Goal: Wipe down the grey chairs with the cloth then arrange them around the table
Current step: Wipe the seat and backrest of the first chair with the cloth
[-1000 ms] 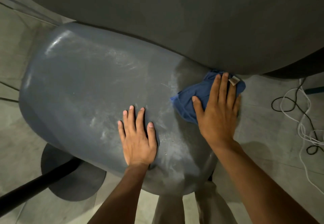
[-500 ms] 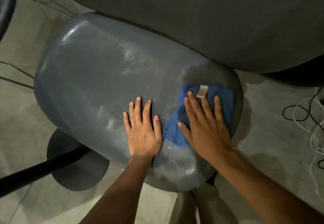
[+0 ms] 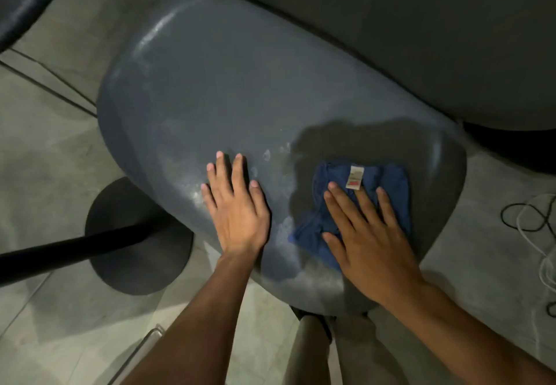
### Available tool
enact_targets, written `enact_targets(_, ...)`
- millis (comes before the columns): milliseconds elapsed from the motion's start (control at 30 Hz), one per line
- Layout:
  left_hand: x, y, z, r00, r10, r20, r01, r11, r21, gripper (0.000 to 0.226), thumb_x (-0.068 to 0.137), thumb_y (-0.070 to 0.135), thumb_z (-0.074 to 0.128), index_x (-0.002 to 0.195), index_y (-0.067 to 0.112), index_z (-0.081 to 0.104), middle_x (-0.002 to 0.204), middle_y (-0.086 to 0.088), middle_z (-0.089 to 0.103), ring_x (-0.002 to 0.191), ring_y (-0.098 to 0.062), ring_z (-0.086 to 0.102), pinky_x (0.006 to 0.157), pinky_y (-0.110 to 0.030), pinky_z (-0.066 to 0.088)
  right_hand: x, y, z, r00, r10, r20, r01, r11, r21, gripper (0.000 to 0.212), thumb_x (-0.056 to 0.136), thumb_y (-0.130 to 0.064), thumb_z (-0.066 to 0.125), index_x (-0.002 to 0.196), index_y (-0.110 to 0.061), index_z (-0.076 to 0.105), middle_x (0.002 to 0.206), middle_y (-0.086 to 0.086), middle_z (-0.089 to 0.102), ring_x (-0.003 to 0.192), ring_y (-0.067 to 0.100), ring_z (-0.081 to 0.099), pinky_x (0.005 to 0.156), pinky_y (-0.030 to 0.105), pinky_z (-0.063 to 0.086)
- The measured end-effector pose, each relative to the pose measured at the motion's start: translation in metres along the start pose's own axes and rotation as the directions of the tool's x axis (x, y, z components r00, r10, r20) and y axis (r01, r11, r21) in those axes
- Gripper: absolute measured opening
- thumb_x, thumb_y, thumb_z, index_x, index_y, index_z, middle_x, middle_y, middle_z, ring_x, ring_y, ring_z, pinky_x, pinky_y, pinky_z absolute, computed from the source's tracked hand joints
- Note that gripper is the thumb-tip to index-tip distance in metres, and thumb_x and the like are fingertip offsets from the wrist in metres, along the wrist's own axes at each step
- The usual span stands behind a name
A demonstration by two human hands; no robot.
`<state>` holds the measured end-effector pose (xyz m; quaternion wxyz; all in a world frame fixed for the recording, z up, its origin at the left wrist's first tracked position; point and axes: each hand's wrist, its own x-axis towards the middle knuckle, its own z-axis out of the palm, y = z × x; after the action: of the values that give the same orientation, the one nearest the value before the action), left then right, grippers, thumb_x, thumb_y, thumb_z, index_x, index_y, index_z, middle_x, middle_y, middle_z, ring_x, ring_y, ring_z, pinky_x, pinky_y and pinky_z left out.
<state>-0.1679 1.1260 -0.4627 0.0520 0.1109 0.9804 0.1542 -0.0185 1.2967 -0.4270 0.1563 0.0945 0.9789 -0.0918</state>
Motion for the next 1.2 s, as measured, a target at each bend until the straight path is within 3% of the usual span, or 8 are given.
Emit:
enact_targets(200,-0.005,-0.029,0.005,1.0,-0.007,0.01,0.006,0.995,0.097,0.057,0.108,0.039,0.025,0.161,0.019,0.029,0.171,-0.003,0.017,0.159,-0.025,0.004,0.128,-0.05,0.005,0.097,-0.001,-0.003,0.999,-0.005,-0.039,0.005,1.0,0.016,0.069,0.102,-0.055,0.028,0.159,-0.016,0.03,0.167,0.0,0.026,0.149,0.035,0.031,0.122,0.057,0.008)
enact_targets(333,-0.004,-0.028,0.007,0.999,-0.004,-0.036,0.007,0.997,0.078,0.056,0.107,0.037,0.024,0.159,0.019,0.033,0.17,-0.002,0.021,0.159,-0.023,0.006,0.128,-0.049,0.005,0.182,-0.021,-0.013,0.998,0.065,-0.015,-0.064,0.995,0.08,0.07,0.105,-0.053,0.026,0.163,-0.019,0.006,0.171,-0.003,0.0,0.156,0.029,0.005,0.123,0.059,-0.007)
enact_targets(433,-0.004,-0.028,0.006,0.999,-0.001,-0.043,0.004,0.998,0.068,0.056,0.107,0.036,0.025,0.159,0.018,0.034,0.17,-0.002,0.021,0.159,-0.023,0.007,0.128,-0.048,0.004,0.157,-0.031,-0.01,1.0,0.021,-0.023,-0.019,0.998,0.06,0.067,0.105,-0.05,0.021,0.162,-0.016,0.013,0.171,0.001,0.007,0.155,0.031,0.014,0.124,0.058,0.0)
enact_targets(567,-0.004,-0.031,0.008,1.0,-0.01,-0.011,0.012,0.993,0.115,0.056,0.108,0.036,0.023,0.161,0.02,0.028,0.171,0.0,0.016,0.159,-0.023,0.003,0.129,-0.047,0.002,0.03,-0.026,0.0,0.989,-0.141,0.042,0.142,0.989,-0.027,0.067,0.103,-0.05,0.028,0.159,-0.015,0.03,0.168,0.001,0.019,0.151,0.028,0.028,0.123,0.056,0.017)
enact_targets(667,-0.003,-0.031,0.01,1.0,-0.018,0.0,0.018,0.992,0.124,0.055,0.109,0.035,0.024,0.162,0.02,0.026,0.171,0.0,0.014,0.159,-0.023,0.001,0.129,-0.047,0.002,-0.021,-0.02,0.0,0.987,-0.143,0.069,0.145,0.989,-0.016,0.068,0.101,-0.054,0.032,0.157,-0.016,0.034,0.167,-0.001,0.024,0.147,0.026,0.033,0.121,0.056,0.021)
enact_targets(833,-0.005,-0.034,0.012,1.0,-0.003,-0.005,0.003,0.994,0.106,0.055,0.109,0.035,0.021,0.162,0.02,0.025,0.172,0.0,0.013,0.159,-0.024,0.001,0.128,-0.048,0.002,0.06,-0.039,0.007,0.998,-0.063,0.023,0.063,0.998,0.005,0.072,0.101,-0.058,0.028,0.16,-0.017,0.029,0.168,0.0,0.021,0.147,0.034,0.035,0.122,0.061,0.015)
enact_targets(1000,-0.005,-0.035,0.013,1.0,0.006,-0.02,-0.005,0.998,0.063,0.055,0.109,0.035,0.02,0.161,0.018,0.029,0.171,-0.001,0.017,0.159,-0.023,0.003,0.129,-0.046,0.0,0.176,-0.066,-0.006,1.0,-0.007,-0.017,0.008,0.998,0.064,0.072,0.102,-0.055,0.027,0.163,-0.018,0.015,0.171,0.0,0.008,0.155,0.03,0.015,0.123,0.062,0.002)
enact_targets(1200,-0.004,-0.034,0.0,0.998,-0.034,-0.053,0.023,0.982,-0.188,0.051,0.11,0.029,0.025,0.156,0.011,0.039,0.166,-0.003,0.031,0.158,-0.019,0.014,0.129,-0.035,0.0,0.083,-0.055,0.005,0.99,-0.144,0.007,0.144,0.99,-0.003,0.069,0.102,-0.053,0.025,0.161,-0.018,0.023,0.169,0.0,0.016,0.153,0.03,0.023,0.124,0.057,0.013)
